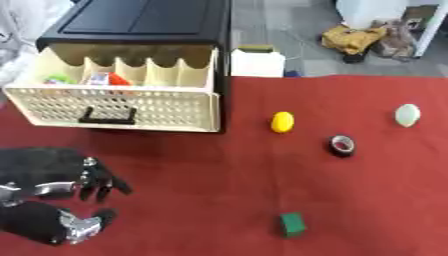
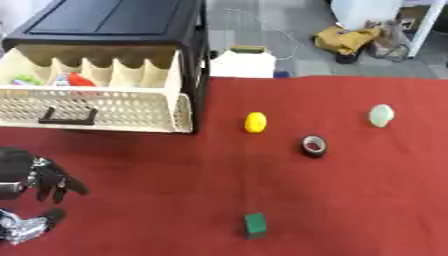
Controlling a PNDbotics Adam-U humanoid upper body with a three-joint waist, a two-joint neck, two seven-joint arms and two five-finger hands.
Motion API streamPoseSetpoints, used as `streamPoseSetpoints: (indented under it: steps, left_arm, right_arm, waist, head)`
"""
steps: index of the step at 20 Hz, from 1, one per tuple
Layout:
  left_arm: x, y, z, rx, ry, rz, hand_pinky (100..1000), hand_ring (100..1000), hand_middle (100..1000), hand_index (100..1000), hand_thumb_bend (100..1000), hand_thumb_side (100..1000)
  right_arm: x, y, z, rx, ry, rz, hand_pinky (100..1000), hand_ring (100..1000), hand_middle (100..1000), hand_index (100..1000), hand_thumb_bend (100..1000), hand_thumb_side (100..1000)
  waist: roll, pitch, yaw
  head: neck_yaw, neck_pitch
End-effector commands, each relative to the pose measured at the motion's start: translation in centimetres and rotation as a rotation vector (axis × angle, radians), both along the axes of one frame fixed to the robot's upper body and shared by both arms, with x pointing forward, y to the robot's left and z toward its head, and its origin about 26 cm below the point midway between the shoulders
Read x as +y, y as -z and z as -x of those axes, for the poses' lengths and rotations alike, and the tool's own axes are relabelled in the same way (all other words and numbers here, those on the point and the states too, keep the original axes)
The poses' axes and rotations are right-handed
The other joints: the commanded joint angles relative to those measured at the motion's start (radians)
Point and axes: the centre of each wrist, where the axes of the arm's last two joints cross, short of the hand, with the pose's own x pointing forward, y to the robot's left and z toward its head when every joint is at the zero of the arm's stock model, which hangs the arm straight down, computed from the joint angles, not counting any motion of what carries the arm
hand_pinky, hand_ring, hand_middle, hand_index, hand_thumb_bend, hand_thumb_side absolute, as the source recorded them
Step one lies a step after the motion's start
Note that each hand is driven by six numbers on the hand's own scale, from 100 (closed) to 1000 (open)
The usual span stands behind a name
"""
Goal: Pick up objects from table and place into drawer.
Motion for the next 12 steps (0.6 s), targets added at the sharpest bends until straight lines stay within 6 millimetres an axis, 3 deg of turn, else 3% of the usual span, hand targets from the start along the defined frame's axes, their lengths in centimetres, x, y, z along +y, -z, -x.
streamPoseSetpoints:
  steps: [1, 12]
  left_arm:
    - [0.1, -1.4, 0.2, -0.082, -0.036, -0.011, 307, 474, 497, 885, 100, 1000]
    - [-0.2, -2.5, 0.2, -0.182, -0.103, -0.01, 298, 438, 454, 844, 100, 1000]
  right_arm:
    - [-0.1, -0.7, 0.3, -0.019, 0.008, 0.019, 725, 628, 582, 746, 100, 853]
    - [-0.1, -0.3, 0.4, 0.004, 0.027, 0.015, 727, 626, 580, 739, 100, 840]
  waist:
    - [0.0, -0.014, -0.001]
    - [0.004, -0.012, -0.009]
  head:
    - [0.003, -0.012]
    - [0.009, -0.02]
